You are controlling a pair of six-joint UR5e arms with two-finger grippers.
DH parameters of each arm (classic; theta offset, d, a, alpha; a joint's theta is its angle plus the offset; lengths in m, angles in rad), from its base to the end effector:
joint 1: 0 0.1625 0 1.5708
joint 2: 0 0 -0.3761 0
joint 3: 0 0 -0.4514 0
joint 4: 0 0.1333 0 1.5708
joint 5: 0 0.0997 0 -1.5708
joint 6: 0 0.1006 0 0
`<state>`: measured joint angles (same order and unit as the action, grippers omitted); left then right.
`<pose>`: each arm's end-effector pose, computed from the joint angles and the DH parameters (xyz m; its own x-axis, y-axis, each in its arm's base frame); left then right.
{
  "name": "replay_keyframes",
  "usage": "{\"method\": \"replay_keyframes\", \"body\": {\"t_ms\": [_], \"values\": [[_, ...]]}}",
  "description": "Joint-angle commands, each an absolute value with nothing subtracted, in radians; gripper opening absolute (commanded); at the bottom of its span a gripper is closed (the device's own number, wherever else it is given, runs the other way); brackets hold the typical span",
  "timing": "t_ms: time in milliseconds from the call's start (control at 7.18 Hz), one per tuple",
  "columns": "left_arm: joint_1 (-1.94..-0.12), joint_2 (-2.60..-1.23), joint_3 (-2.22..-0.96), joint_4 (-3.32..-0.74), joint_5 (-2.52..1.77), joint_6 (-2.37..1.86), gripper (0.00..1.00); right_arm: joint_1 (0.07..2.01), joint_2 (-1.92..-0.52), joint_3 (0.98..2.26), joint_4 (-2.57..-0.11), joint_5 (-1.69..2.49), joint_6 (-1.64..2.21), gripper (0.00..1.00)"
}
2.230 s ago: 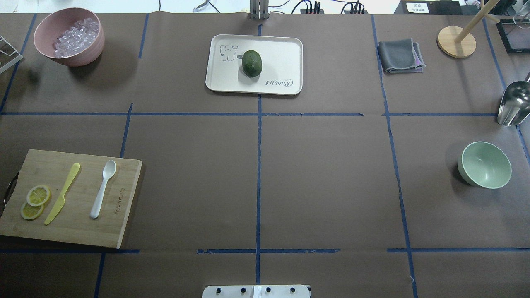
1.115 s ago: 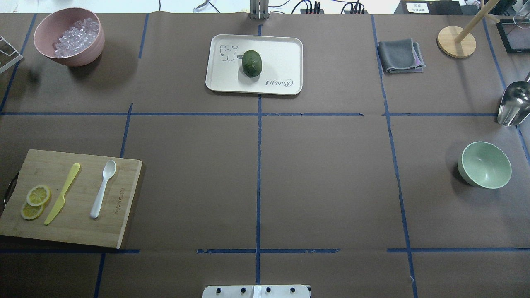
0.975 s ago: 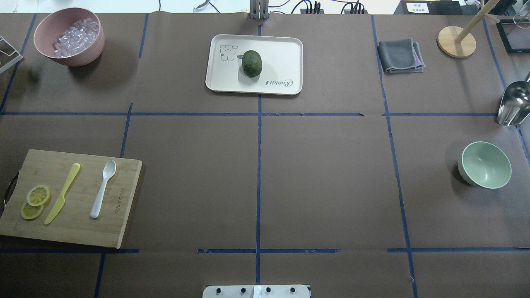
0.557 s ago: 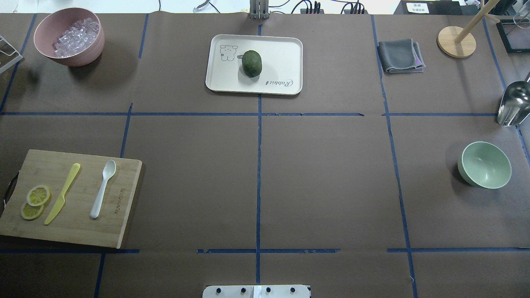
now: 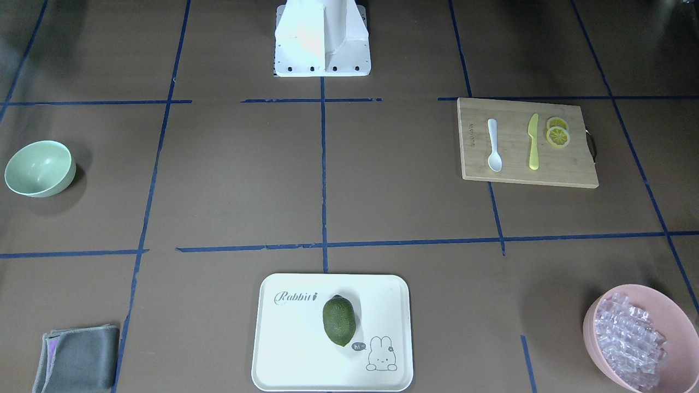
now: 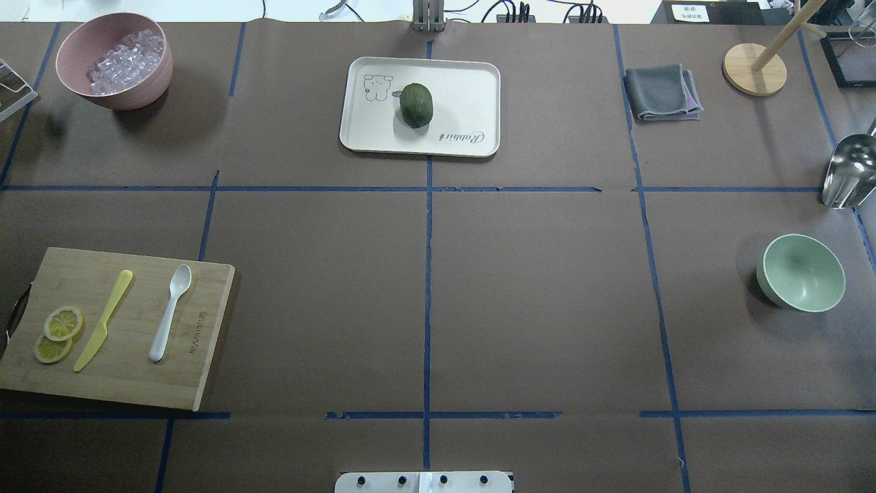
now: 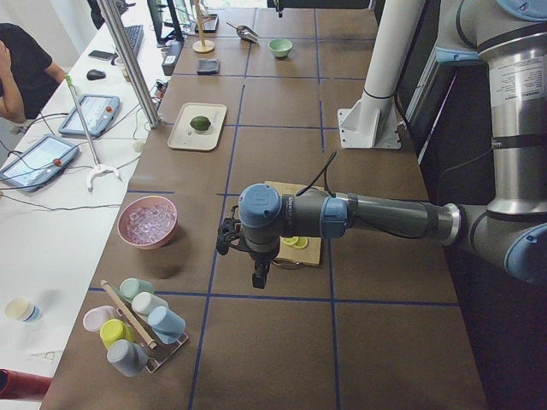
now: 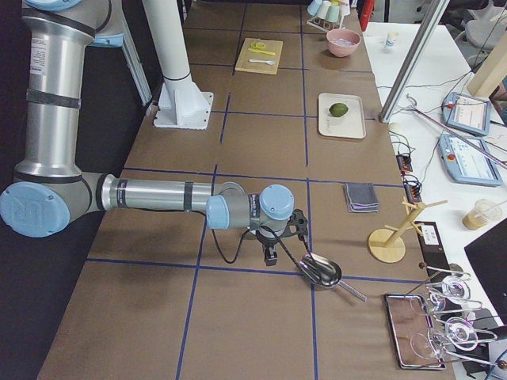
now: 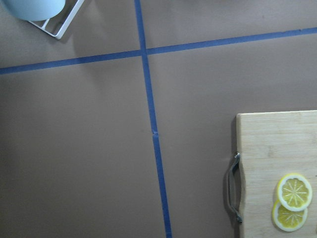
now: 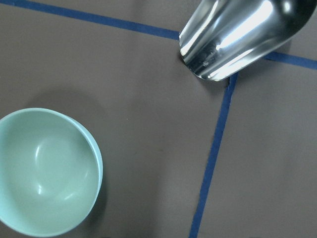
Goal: Place spoon in bowl
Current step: 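Lower the right gripper onto the rim of the pale green bowl and grasp it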
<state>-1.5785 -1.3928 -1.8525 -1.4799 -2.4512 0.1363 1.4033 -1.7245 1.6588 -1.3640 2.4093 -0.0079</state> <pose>-0.0595 -0.4825 0.5487 0.6320 0.1408 -0.7620 -0.0789 0.9899 0.1174 -0.0259 -0.5038 0.6164 0.6405 -0.2223 0.7351 0.1701 0.9745 0.1464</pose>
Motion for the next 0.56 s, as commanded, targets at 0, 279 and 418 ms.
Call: {"method": "replay_keyframes", "body": {"t_ms": [0,279,418], "values": [[-1.578,-1.391,-1.853,-1.483,-2.471,0.132,1.00,1.288,-1.729,1.612,-1.112,2.405,0.229,0.99],[-1.578,-1.391,-1.853,-1.483,-2.489,0.130,1.00,1.143,-1.738,1.603,-0.946,2.320,0.462,0.99],[-1.578,-1.391,-1.855,-1.483,-2.494,0.129,1.00,1.138,-1.743,1.579,-0.930,2.322,0.488,0.99]]}}
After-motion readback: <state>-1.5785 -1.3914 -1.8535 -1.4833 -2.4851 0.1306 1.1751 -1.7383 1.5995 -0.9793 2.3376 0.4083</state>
